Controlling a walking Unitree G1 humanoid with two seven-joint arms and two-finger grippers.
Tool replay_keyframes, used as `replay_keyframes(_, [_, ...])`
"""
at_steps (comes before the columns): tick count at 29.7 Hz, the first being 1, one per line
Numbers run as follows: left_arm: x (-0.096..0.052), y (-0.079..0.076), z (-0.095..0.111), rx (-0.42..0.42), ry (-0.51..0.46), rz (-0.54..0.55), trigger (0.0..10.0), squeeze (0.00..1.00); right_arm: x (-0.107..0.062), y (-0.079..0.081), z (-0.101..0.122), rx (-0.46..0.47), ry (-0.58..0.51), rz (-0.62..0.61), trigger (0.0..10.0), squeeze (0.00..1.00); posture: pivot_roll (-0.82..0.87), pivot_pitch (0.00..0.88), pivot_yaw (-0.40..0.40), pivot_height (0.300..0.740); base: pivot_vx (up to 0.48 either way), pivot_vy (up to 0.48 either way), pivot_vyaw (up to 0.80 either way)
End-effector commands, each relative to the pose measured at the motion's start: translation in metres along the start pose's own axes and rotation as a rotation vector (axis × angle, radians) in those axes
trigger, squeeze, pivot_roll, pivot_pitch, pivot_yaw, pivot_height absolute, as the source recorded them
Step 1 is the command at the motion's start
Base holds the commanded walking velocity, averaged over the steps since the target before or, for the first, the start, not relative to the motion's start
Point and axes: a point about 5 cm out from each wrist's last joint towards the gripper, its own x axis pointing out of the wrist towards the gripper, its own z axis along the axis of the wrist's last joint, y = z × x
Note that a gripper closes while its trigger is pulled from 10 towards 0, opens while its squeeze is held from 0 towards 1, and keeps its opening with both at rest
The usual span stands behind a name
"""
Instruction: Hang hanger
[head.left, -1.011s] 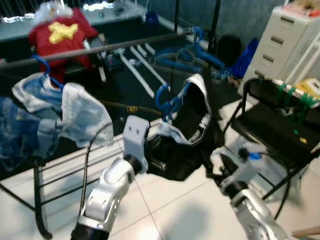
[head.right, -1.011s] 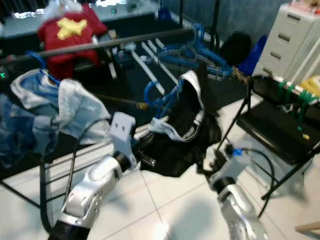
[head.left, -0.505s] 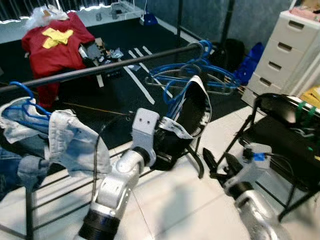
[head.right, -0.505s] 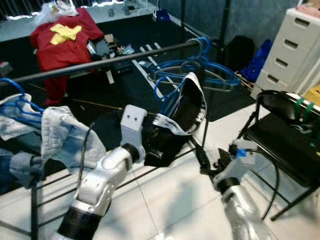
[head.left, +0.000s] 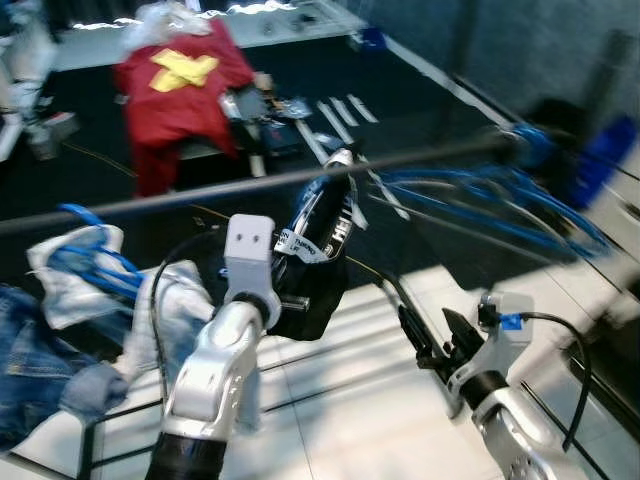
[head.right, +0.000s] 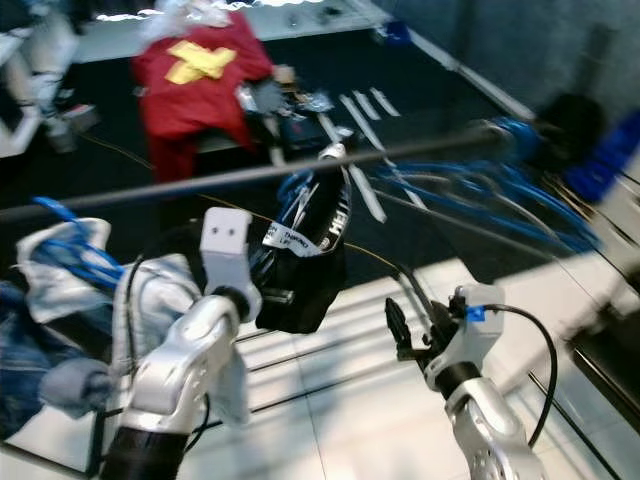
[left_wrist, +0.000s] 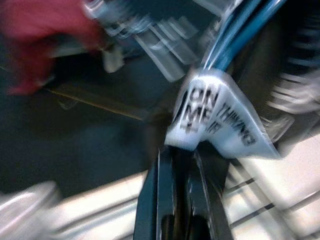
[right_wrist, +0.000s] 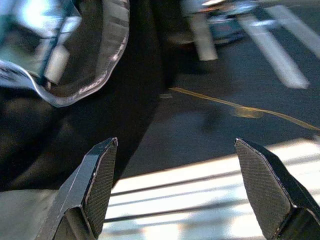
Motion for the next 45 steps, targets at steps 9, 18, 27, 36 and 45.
replay_keyframes(9, [-0.049, 0.022, -0.003, 0.142, -0.066, -0.003, 10.0, 0.0, -0.007, -0.003, -0.006, 0.016, 0.045, 0.015, 10.0, 0.0, -0.03, 0.165, 0.021, 0.74, 0.0, 0.0, 0.45])
replay_keyframes(18, [-0.064, 0.008, 0.003, 0.153, -0.101, -0.096, 10.0, 0.0, -0.006, -0.004, -0.006, 0.024, 0.043, 0.018, 10.0, 0.0, -0.02, 0.164, 0.022, 0.74, 0.0, 0.0, 0.0])
replay_keyframes(27, [-0.068, -0.037, -0.018, 0.238, 0.015, -0.5, 10.0, 0.0, -0.005, -0.006, -0.005, 0.041, 0.03, -0.001, 10.0, 0.0, -0.04, 0.153, 0.035, 0.74, -0.049, 0.0, 0.0])
replay_keyframes(36, [-0.068, -0.035, -0.021, 0.229, 0.047, -0.495, 10.0, 0.0, -0.006, -0.006, -0.005, 0.044, 0.028, -0.004, 10.0, 0.0, -0.03, 0.155, 0.034, 0.74, -0.449, 0.0, 0.0])
replay_keyframes(45, [-0.067, -0.039, -0.018, 0.236, 0.037, -0.532, 10.0, 0.0, -0.005, -0.006, -0.005, 0.049, 0.031, -0.002, 10.0, 0.0, -0.03, 0.156, 0.031, 0.74, -0.431, 0.0, 0.0])
